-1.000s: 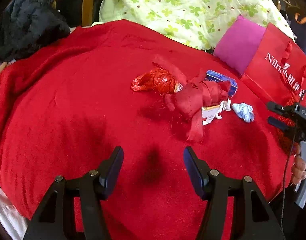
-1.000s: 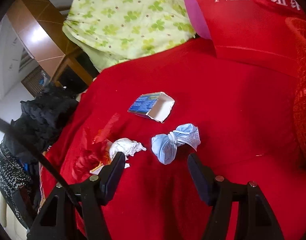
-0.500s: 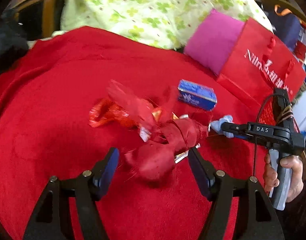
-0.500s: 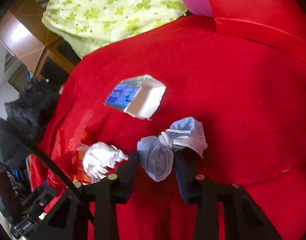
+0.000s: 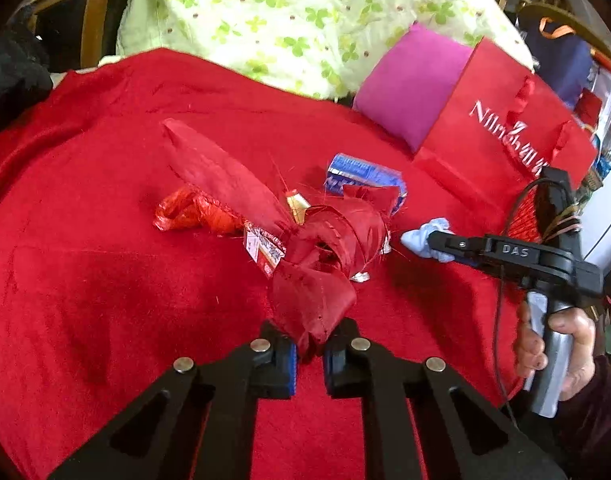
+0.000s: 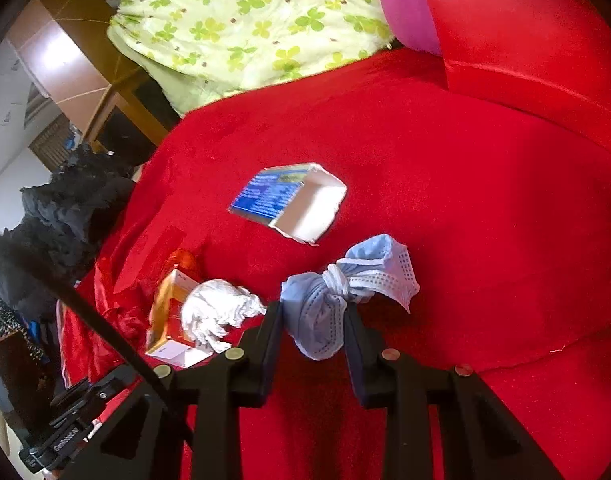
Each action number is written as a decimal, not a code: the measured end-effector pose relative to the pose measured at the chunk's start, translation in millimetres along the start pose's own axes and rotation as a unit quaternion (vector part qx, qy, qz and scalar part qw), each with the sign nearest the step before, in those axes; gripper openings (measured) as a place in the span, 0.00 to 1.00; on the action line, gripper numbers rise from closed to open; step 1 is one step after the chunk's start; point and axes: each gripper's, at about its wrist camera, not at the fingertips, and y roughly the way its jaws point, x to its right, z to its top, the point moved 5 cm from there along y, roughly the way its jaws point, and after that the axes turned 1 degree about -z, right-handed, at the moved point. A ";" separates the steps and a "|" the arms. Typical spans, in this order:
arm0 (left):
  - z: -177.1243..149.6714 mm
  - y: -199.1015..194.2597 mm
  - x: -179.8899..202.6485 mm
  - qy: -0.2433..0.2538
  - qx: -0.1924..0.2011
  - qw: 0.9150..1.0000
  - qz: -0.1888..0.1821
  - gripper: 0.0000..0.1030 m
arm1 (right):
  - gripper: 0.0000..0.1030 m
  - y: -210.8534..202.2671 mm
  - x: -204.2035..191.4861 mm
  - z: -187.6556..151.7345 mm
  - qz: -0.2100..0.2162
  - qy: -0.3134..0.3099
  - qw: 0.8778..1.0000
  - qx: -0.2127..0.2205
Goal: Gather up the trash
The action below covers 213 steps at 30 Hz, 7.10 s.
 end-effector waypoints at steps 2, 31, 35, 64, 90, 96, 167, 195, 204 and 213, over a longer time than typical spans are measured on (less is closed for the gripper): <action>-3.1 -13.4 0.8 -0.008 0.013 1.000 -0.001 0.10 | 0.30 -6.0 -1.8 0.3 0.005 -0.005 1.000 0.008; 14.1 -107.3 72.5 0.059 0.117 0.974 0.185 0.10 | 0.30 -117.9 -59.0 -18.1 0.041 -0.157 0.974 0.160; 16.3 -108.3 83.3 0.069 0.119 0.972 0.192 0.10 | 0.30 -127.9 -54.7 -20.3 0.040 -0.159 0.971 0.173; 28.6 -98.3 139.8 0.141 0.120 0.963 0.197 0.10 | 0.30 -185.9 -28.2 -19.1 0.046 -0.137 0.961 0.236; 31.3 -69.5 198.2 0.191 0.102 0.962 0.166 0.10 | 0.30 -229.9 13.7 -8.6 0.037 -0.099 0.951 0.289; 30.0 -64.5 208.0 0.199 0.098 0.962 0.161 0.10 | 0.31 -236.8 25.4 -7.0 0.032 -0.090 0.950 0.297; 20.4 20.4 318.2 0.250 0.017 0.968 -0.027 0.66 | 0.66 -303.1 195.8 8.7 -0.016 0.150 0.915 0.375; -34.4 -48.4 60.9 0.040 0.030 0.989 0.136 0.66 | 0.66 -183.7 23.8 5.7 0.048 -0.008 0.967 0.249; -45.8 -34.7 21.8 -0.009 0.020 0.991 0.129 0.66 | 0.66 -129.4 -1.4 4.1 0.048 -0.012 0.982 0.181; -50.3 -27.3 -4.8 -0.032 0.020 0.992 0.122 0.66 | 0.59 -48.7 -41.9 -0.7 0.070 -0.017 0.995 0.075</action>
